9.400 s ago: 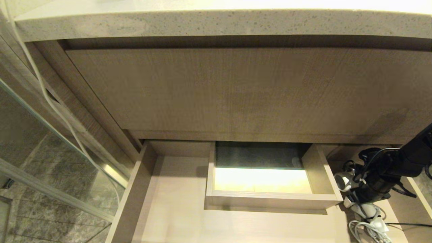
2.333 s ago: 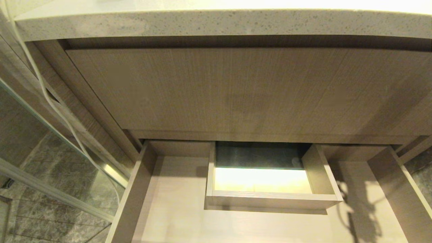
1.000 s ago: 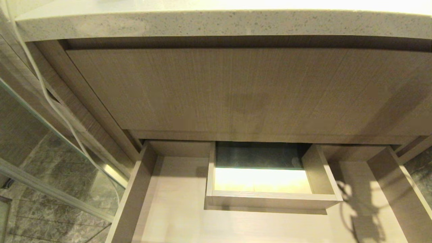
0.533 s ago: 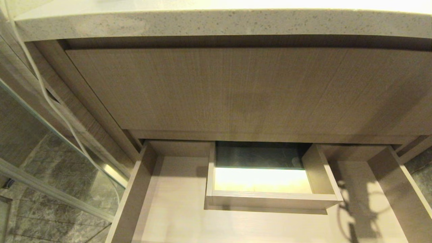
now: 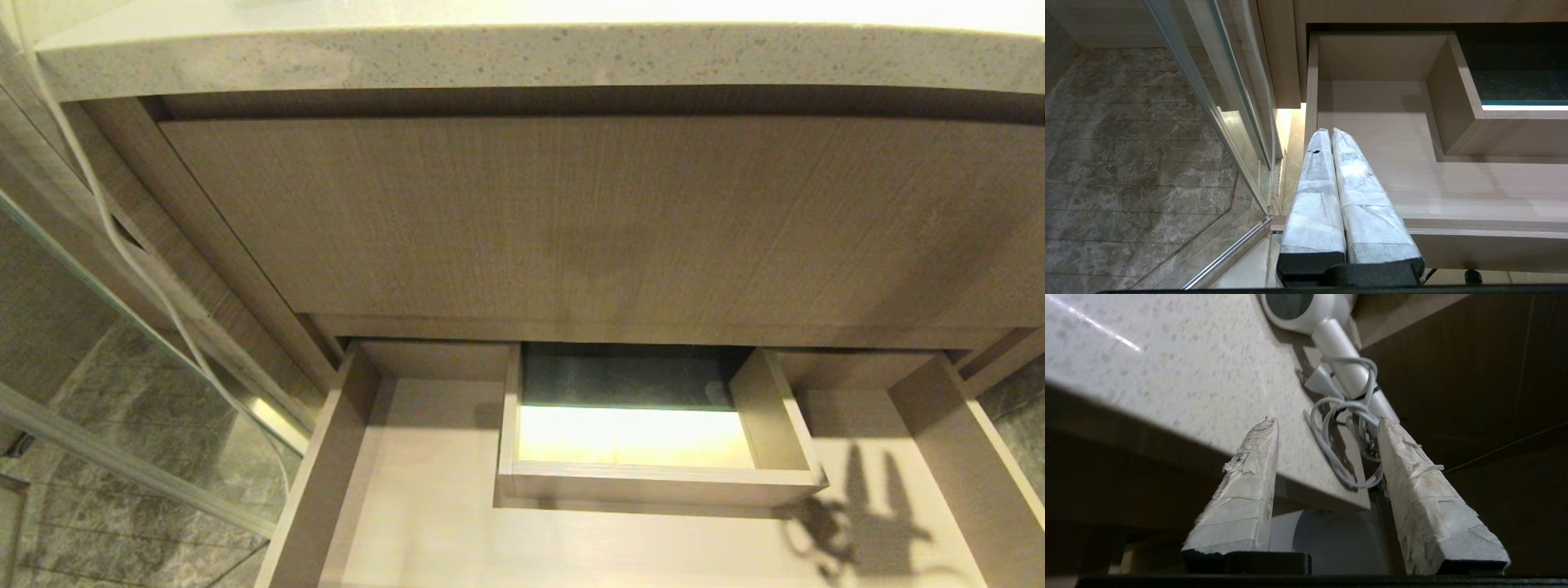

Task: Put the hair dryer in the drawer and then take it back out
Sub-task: Close the drawer

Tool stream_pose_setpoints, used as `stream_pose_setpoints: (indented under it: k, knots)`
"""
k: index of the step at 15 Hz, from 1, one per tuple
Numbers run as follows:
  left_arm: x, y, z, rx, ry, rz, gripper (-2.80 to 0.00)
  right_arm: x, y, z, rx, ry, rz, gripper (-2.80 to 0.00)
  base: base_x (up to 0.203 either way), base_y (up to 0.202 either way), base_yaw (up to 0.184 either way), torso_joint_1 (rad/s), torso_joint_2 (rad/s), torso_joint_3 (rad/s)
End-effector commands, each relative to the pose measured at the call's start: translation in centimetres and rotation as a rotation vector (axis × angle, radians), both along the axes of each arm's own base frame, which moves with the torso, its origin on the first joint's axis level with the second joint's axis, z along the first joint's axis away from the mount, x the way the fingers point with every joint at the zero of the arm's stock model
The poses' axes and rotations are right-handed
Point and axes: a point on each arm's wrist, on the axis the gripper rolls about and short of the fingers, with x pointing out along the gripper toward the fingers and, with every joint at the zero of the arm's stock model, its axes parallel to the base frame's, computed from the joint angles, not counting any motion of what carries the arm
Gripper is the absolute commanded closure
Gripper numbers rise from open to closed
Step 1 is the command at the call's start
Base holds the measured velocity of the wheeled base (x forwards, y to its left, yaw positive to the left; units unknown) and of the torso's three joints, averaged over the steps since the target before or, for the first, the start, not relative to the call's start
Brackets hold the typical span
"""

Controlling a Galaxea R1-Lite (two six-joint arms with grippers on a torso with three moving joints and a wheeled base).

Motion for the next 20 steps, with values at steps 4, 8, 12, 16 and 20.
stream_pose_setpoints:
  k: [4,8,12,16,20]
  knots:
    - [0.0,0.0,0.0,0.0,0.001,0.0,0.0,-10.4,2.5,-7.2,0.108,0.24,-0.188,0.0,0.0,0.0,0.0,0.0,0.0,0.0]
    - [0.0,0.0,0.0,0.0,0.001,0.0,0.0,-14.6,3.4,-17.1,0.381,0.757,-0.415,0.0,0.0,0.0,0.0,0.0,0.0,0.0]
    - [0.0,0.0,0.0,0.0,-0.001,0.0,0.0,-13.7,3.1,-22.7,0.717,1.157,-0.691,0.0,0.0,0.0,0.0,0.0,0.0,0.0]
    - [0.0,0.0,0.0,0.0,0.001,0.0,0.0,-8.8,1.5,-25.3,0.824,1.466,-0.911,0.0,0.0,0.0,0.0,0.0,0.0,0.0]
    - [0.0,0.0,0.0,0.0,-0.001,0.0,0.0,-2.6,-0.8,-28.1,0.894,1.531,-0.973,0.0,0.0,0.0,0.0,0.0,0.0,0.0]
